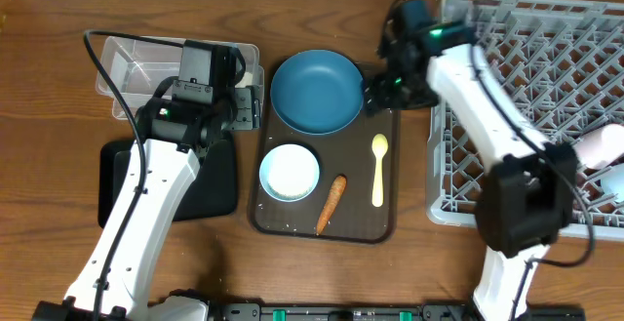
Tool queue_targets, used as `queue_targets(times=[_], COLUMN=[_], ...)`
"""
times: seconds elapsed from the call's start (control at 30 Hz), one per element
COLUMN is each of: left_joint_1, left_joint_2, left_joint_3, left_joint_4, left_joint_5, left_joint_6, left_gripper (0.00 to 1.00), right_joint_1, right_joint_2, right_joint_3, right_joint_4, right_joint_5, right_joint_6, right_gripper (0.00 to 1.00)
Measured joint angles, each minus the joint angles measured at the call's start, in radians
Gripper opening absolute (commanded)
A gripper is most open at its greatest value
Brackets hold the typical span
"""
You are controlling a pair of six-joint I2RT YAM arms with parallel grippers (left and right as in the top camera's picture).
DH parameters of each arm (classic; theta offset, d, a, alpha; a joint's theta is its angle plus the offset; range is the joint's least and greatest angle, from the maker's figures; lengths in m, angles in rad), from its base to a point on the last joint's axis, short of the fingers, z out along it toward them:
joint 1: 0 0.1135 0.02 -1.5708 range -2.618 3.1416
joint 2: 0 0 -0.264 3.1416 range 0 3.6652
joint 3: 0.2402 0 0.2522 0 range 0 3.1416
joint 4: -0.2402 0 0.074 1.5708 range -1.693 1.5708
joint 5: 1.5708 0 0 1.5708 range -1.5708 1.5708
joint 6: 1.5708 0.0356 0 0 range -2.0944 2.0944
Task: Sort waste into correct bins and load items into the dishwasher rack
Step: 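Reach the right gripper down to the yellow spoon on the tray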
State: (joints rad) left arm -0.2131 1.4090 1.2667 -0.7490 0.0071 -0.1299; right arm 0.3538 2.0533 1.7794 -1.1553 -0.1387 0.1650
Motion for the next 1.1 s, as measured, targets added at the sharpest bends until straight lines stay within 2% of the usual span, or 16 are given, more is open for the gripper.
queue_targets(times=[0.23, 0.7, 1.1], left_joint_1=[0.000, 0.000, 0.000], left_joint_2=[0.000, 0.000, 0.000], left_joint_3=[0.000, 0.000, 0.000], left_joint_4=[-0.002, -0.003, -0.002], left_joint_5=[0.000, 0.000, 0.000], left_joint_6=[0.000, 0.000, 0.000], left_gripper=[0.71, 0.71, 0.71], right_joint_1=[0.093, 0.107, 0.113], right_joint_2=[0.092, 0.113, 0.113], right_joint_3=[-0.001, -0.013, -0.146], right_joint_4=[-0.032, -0.061, 0.074], right_joint_5=[0.050, 0.163, 0.161], right_joint_6=[0.092, 0.218, 0.250], right_gripper=[0.82, 0.82, 0.82])
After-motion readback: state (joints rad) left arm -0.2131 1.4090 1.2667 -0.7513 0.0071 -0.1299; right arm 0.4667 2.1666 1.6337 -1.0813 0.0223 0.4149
